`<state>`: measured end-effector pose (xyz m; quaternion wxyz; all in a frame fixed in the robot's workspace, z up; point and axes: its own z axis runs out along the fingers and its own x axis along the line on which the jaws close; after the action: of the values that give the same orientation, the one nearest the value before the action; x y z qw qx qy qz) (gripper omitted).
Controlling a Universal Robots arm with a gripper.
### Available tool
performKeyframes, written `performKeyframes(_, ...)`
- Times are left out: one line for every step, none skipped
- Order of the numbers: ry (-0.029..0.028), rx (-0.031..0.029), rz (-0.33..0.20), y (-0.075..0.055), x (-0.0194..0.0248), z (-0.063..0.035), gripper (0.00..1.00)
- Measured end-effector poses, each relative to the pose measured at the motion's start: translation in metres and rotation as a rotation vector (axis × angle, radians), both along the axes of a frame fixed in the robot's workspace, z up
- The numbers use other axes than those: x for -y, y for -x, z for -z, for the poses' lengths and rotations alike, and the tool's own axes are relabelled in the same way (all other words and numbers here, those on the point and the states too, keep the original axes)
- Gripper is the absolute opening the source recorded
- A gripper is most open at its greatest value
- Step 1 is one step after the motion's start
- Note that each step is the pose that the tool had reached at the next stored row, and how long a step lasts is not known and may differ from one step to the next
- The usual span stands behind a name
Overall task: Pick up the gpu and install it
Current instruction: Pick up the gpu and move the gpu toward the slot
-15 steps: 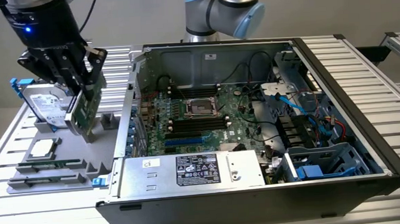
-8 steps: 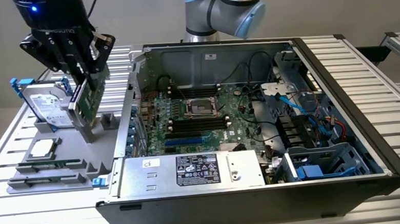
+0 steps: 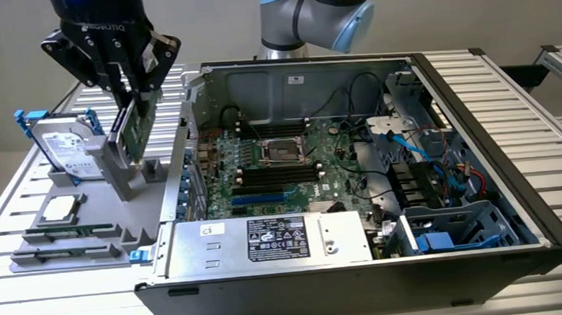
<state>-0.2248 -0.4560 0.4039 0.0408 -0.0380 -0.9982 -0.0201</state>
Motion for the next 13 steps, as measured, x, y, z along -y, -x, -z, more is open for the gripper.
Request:
performKeyframes(0.0000,-0.0058,0.000,-0.004,0.0000,-0.0016,0.27)
performKeyframes(-0.0001,-0.0118,0.000,-0.008,0.0000,-0.0030,0.27)
performKeyframes(-0.0001,-0.0179,0.000,-0.012,0.0000,-0.0042,0.27)
performKeyframes(0.0000,-0.0245,0.000,-0.016,0.0000,-0.0056,0.27)
performKeyframes(-0.0001,-0.0312,0.000,-0.020,0.0000,-0.0067,0.27)
performKeyframes(-0.0001,-0.0382,0.000,-0.023,0.0000,-0.0078,0.27)
performKeyframes(0.0000,-0.0457,0.000,-0.027,0.0000,-0.0089,0.27)
performKeyframes(-0.0001,-0.0534,0.000,-0.030,0.0000,-0.0100,0.27)
performKeyframes(0.0000,-0.0617,0.000,-0.034,0.0000,-0.0110,0.27)
performKeyframes(-0.0001,-0.0697,0.000,-0.037,0.0000,-0.0120,0.27)
performKeyframes(-0.0001,-0.0773,0.000,-0.041,0.0000,-0.0130,0.27)
performKeyframes(-0.0001,-0.0849,0.000,-0.044,0.0000,-0.0142,0.27)
performKeyframes(0.0000,-0.0927,0.000,-0.048,0.0000,-0.0154,0.27)
